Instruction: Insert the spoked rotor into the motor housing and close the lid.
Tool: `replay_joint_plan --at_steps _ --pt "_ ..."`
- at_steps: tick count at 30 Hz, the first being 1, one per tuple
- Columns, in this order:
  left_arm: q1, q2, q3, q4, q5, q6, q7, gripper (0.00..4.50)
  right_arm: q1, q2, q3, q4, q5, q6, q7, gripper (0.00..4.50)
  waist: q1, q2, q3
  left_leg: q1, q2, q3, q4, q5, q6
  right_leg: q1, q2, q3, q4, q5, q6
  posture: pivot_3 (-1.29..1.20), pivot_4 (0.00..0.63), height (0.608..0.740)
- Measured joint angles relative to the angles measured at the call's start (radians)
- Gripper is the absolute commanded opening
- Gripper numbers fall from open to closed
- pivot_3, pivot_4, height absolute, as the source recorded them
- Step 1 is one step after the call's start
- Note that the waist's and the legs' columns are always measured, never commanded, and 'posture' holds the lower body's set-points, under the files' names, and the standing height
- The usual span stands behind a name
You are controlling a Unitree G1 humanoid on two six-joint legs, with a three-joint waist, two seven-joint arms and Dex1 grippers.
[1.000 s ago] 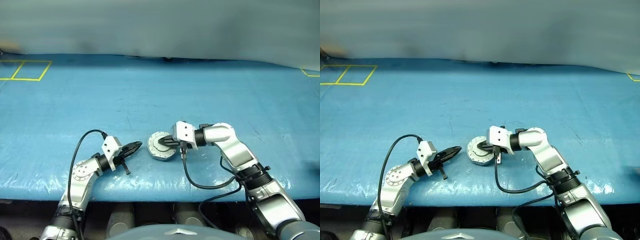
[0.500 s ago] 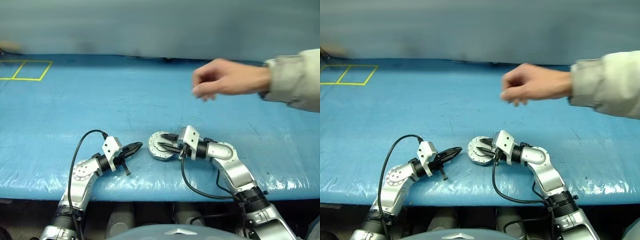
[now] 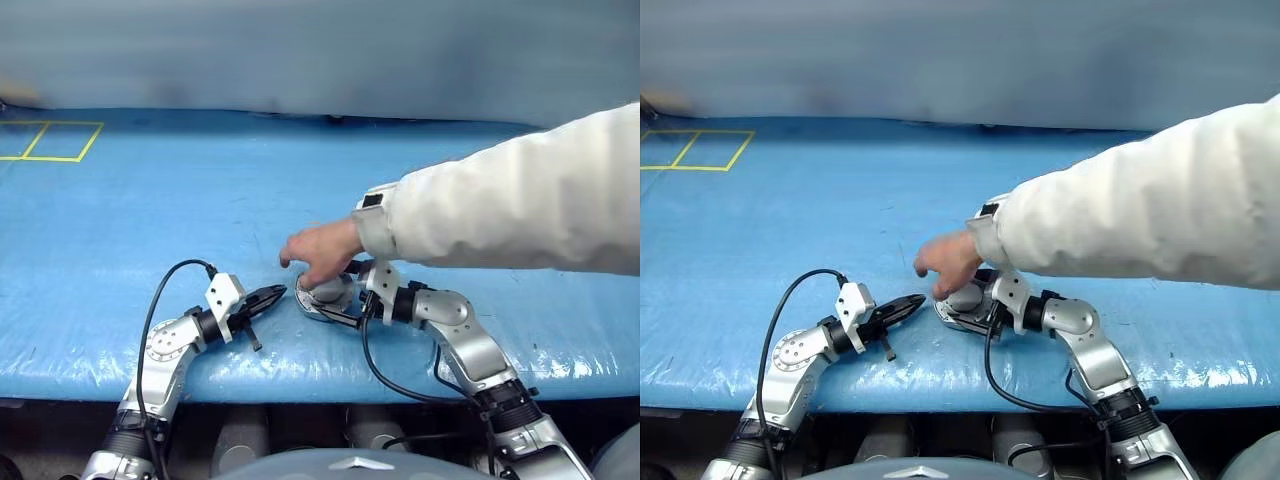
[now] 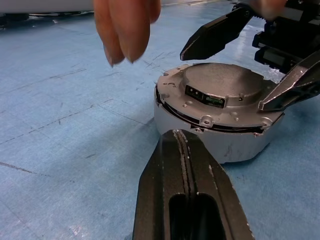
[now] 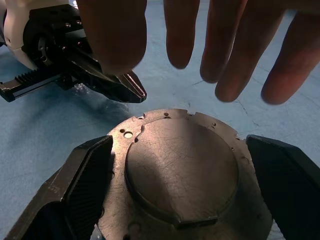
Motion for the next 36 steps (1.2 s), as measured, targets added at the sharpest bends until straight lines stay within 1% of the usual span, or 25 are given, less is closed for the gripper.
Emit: replay_joint_plan --at_steps 4,6,8,15,23,31,36 --pt "0.004 0.0 0.0 0.0 0.002 0.0 0.0 0.0 -0.001 0.011 -0.003 0.002 0.014 0.01 0.0 4.49 0.0 0.0 0.0 0.0 0.0 0.0 0.0 0.0 0.0 0.0 0.0 0.0 0.0 0.0 0.0 0.0 0.15 0.74" --pt "0.006 -0.001 0.0 0.0 0.006 0.0 0.001 0.0 0.002 0.046 -0.033 -0.004 0.096 0.063 0.008 4.49 0.0 0.0 0.0 0.0 0.0 0.0 0.0 0.0 0.0 0.0 0.0 0.0 0.0 0.0 0.0 0.0 0.15 0.74" --pt "0.009 -0.001 0.0 0.0 0.007 0.0 0.001 0.0 0.002 0.047 -0.051 -0.01 0.134 0.088 0.008 4.49 0.0 0.0 0.0 -0.001 0.0 0.0 0.0 0.0 0.0 0.0 0.0 0.0 0.0 0.0 0.0 0.0 0.15 0.74" --pt "0.011 -0.002 0.0 0.0 0.008 0.001 0.0 0.0 -0.008 0.031 -0.121 -0.007 0.148 0.091 -0.025 4.49 0.001 0.0 0.0 -0.001 0.0 0.0 0.0 0.0 0.0 -0.001 0.0 0.0 0.0 0.0 0.0 0.0 0.15 0.74" --pt "0.01 -0.001 0.0 0.001 0.008 0.002 -0.004 0.0 -0.004 -0.001 -0.209 -0.025 0.209 0.115 -0.027 4.49 0.002 0.0 0.0 -0.002 0.0 0.0 0.0 0.0 0.0 -0.001 0.0 0.0 -0.001 0.0 0.0 0.0 0.15 0.74" --pt "0.008 -0.001 0.0 0.009 0.008 0.002 -0.012 0.0 0.003 -0.02 -0.251 -0.047 0.226 0.119 -0.05 4.49 0.0 0.0 0.001 -0.002 0.0 0.0 0.0 0.0 0.0 -0.001 0.0 0.0 -0.001 0.0 0.0 0.0 0.15 0.74" --pt "0.005 -0.001 0.0 0.013 0.008 0.002 -0.017 0.0 0.005 -0.029 -0.252 -0.047 0.225 0.119 -0.06 4.49 0.0 0.0 0.001 -0.002 0.0 0.0 0.0 0.0 0.0 -0.002 0.0 0.0 -0.001 0.0 0.0 0.0 0.15 0.74"
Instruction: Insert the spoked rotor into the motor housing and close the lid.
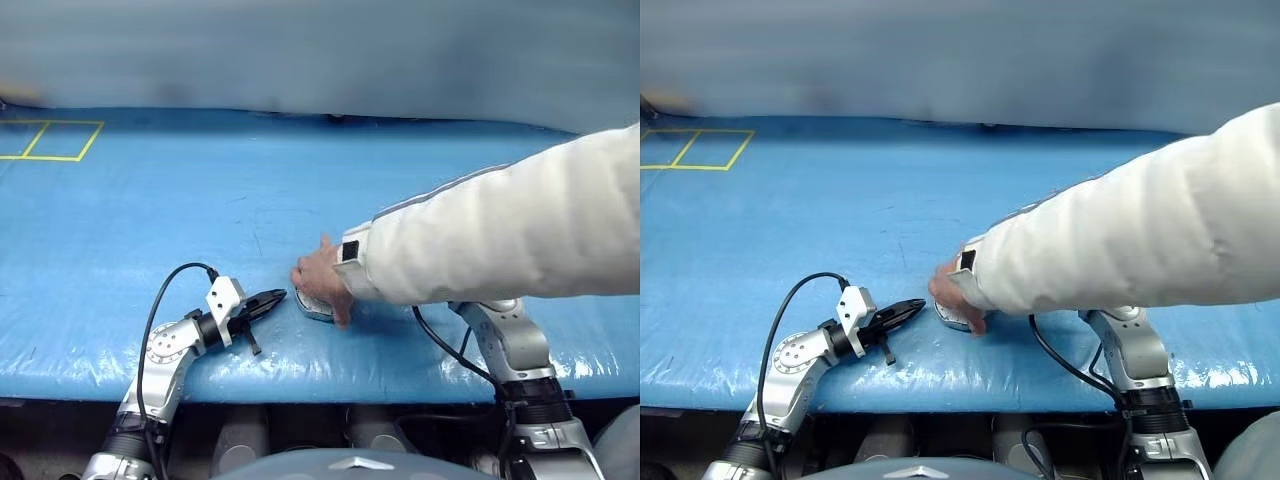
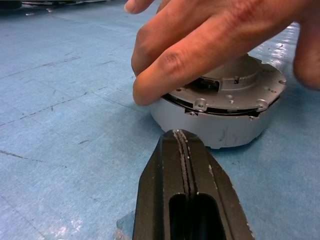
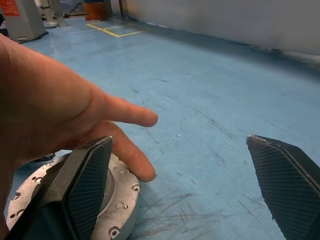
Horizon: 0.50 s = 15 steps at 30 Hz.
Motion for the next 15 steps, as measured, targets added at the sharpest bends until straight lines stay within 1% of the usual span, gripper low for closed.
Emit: replay_joint_plan --at_steps 15 --pt "-0.006 0.02 0.005 -0.004 0.0 0.014 0.0 0.0 0.003 0.02 0.004 -0.007 -0.001 -0.004 -0.025 4.49 0.001 0.0 0.0 0.0 0.0 0.0 0.0 0.0 0.0 0.0 0.0 0.0 0.0 0.0 0.0 0.0 0.15 0.74"
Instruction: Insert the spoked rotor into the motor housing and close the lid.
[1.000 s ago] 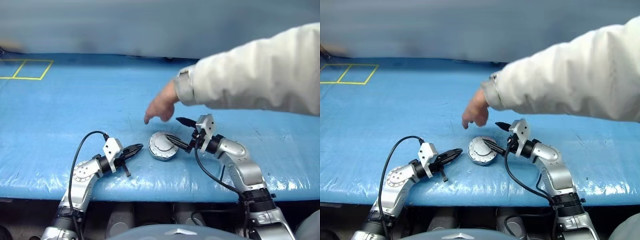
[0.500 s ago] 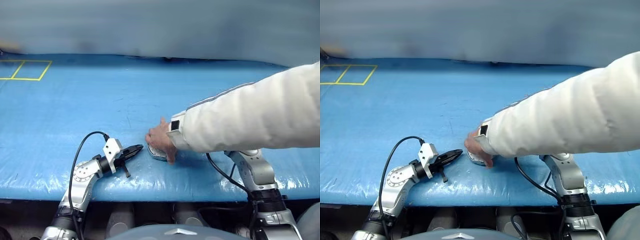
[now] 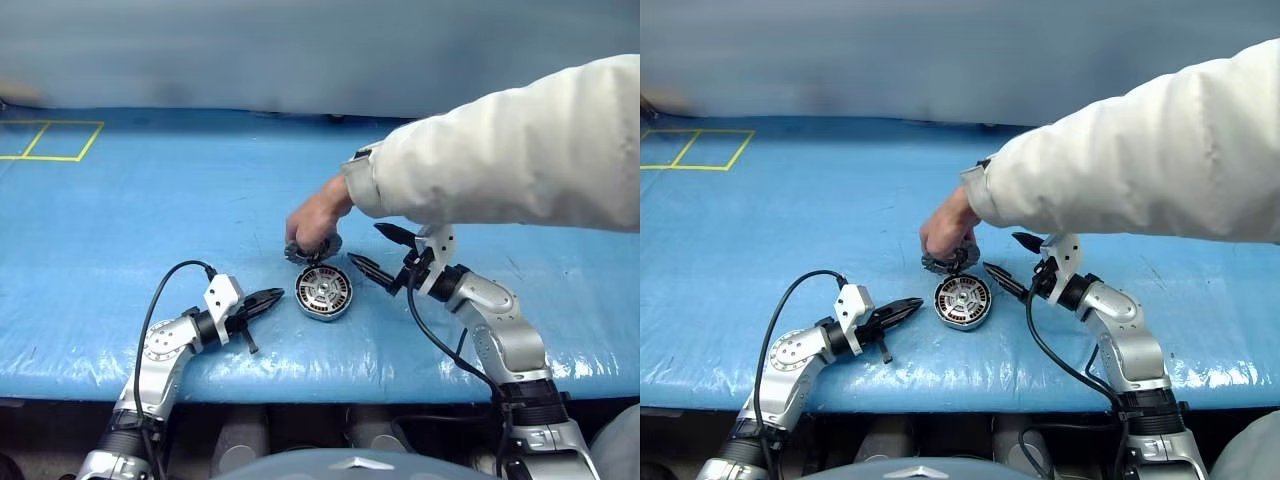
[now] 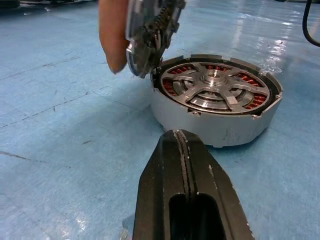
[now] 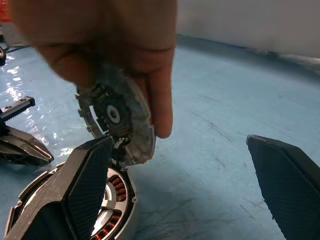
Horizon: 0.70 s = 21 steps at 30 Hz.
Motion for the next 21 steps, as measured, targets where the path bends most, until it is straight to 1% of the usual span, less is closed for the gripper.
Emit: replay_joint_plan --at_steps 21 --pt "0.0 -0.002 0.0 -0.001 0.0 0.001 0.018 0.0 -0.01 0.008 0.019 0.001 -0.026 -0.001 -0.021 4.49 0.0 0.0 0.0 0.0 0.0 0.0 0.0 0.0 0.0 0.0 0.0 0.0 0.0 0.0 0.0 0.0 0.15 0.74"
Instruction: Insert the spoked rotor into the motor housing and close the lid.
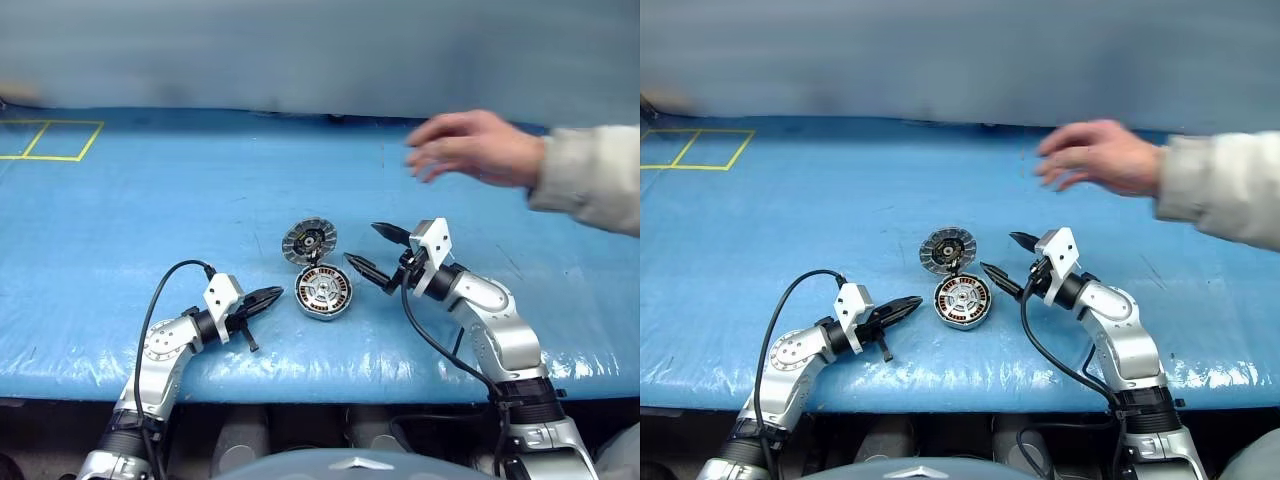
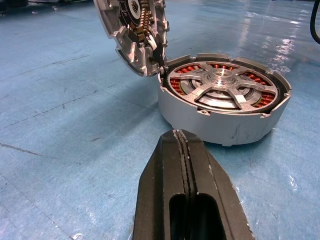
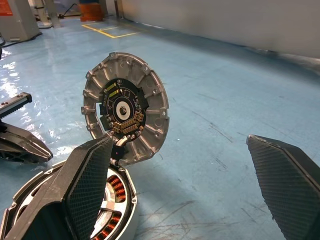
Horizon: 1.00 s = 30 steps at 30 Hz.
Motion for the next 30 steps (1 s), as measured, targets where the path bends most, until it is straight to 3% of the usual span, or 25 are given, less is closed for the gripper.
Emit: replay_joint_plan --at_steps 30 --pt "-0.028 -0.011 0.0 0.002 0.0 0.0 0.01 0.0 -0.021 0.009 0.001 0.028 -0.046 -0.003 -0.027 4.49 -0.001 0.0 0.0 0.0 0.0 0.0 0.0 0.0 0.0 0.0 0.0 0.0 0.0 0.0 0.0 0.0 0.15 0.74"
